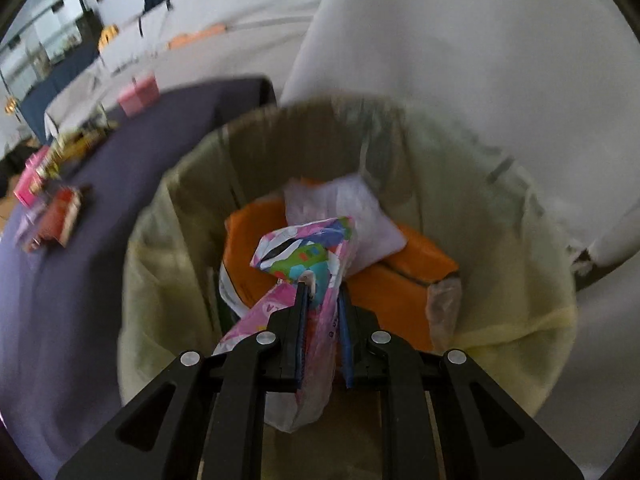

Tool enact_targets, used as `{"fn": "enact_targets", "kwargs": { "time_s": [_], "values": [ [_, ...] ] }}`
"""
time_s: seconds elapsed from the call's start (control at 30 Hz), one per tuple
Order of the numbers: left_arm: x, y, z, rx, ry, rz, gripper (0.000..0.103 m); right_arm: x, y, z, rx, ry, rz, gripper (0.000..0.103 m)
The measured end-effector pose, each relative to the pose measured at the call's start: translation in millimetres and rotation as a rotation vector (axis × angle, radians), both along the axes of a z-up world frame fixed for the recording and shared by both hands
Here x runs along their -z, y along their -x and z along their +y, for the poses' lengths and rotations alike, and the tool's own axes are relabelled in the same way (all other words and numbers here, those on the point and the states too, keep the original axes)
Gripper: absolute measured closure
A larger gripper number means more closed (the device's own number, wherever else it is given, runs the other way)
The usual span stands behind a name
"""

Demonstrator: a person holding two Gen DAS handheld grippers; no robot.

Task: Collect trash
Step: 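Lower the pink yogurt pouch into the yellow bag and open the right gripper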

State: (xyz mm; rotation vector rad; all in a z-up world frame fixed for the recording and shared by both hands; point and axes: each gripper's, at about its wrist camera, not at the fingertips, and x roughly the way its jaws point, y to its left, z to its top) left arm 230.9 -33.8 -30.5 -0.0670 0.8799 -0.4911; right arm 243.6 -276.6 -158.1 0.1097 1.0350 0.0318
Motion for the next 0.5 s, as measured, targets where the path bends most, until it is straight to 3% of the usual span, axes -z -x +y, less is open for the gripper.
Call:
{"fn": "enact_targets", "kwargs": {
  "time_s": [0.17, 0.3, 0.5],
  "values": [
    [-3, 6, 40, -0.046, 0.010, -0.044, 0.050, -2, 6, -1, 0.029, -0.006, -0.004, 0.087],
    [0, 8, 64, -0.074, 0.034, -0.040, 0.047, -14, 15, -6, 0.051, -0.058, -0.036, 0.068],
    [7, 11, 104, -0.125, 0.042, -0.040, 0.046, -38, 30, -8, 0.066, -0.068, -0.102, 0.056]
  ]
}}
